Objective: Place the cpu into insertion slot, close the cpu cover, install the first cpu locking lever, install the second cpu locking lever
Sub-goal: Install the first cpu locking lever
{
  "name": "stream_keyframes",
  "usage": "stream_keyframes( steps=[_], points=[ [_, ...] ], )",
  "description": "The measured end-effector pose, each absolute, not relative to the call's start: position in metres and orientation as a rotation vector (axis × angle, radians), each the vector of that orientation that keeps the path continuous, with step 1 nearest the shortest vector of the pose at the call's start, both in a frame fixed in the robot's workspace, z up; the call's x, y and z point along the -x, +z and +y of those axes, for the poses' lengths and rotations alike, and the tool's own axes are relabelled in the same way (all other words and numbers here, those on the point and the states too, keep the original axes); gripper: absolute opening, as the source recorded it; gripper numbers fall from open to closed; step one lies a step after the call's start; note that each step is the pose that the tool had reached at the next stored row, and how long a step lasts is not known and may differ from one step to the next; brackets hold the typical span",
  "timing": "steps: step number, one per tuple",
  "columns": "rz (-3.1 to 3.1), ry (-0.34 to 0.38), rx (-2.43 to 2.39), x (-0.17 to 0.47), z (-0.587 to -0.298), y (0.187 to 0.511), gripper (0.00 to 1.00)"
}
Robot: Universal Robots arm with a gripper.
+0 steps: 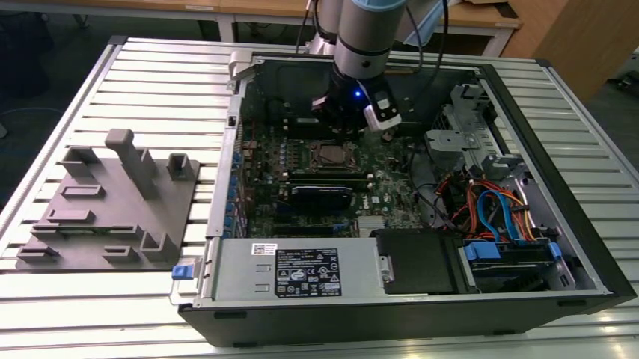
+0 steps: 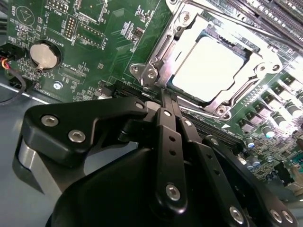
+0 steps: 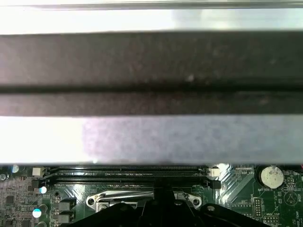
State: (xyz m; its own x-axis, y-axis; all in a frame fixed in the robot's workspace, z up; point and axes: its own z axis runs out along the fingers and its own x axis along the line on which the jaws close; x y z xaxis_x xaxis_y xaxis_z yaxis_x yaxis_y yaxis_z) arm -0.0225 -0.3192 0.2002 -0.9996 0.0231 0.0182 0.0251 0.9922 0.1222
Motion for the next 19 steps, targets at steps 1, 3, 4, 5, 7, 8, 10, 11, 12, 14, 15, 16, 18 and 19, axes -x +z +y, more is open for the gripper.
stream_keyframes(
  steps=[1,3,4,5,7,8,10,11,12,14,15,16,18,19],
  points=[
    [-3.119,-0.192,0.038,0.0225,-0.3192,0.2002,0.11],
    [-3.119,-0.184,0.038,0.0224,-0.3192,0.2,0.11],
    [-3.12,-0.175,0.038,0.0224,-0.3192,0.1997,0.11],
    [-3.12,-0.167,0.038,0.0224,-0.3192,0.1993,0.11],
    [-3.121,-0.153,0.038,0.0224,-0.3192,0.1985,0.11],
    [-3.121,-0.148,0.038,0.0224,-0.3193,0.1983,0.11],
    [-3.121,-0.144,0.038,0.0224,-0.3193,0.1982,0.11],
    [-3.121,-0.144,0.038,0.0225,-0.3193,0.1982,0.11],
    [-3.121,-0.144,0.038,0.0225,-0.3193,0.1981,0.11],
    [-3.121,-0.144,0.038,0.0224,-0.3193,0.198,0.11],
    [-3.121,-0.144,0.038,0.0224,-0.3193,0.1979,0.11],
    [-3.121,-0.144,0.038,0.0224,-0.3193,0.1979,0.11],
    [-3.121,-0.149,0.038,0.0225,-0.3192,0.1982,0.11],
    [-3.121,-0.154,0.038,0.0226,-0.3192,0.1991,0.11]
  ],
)
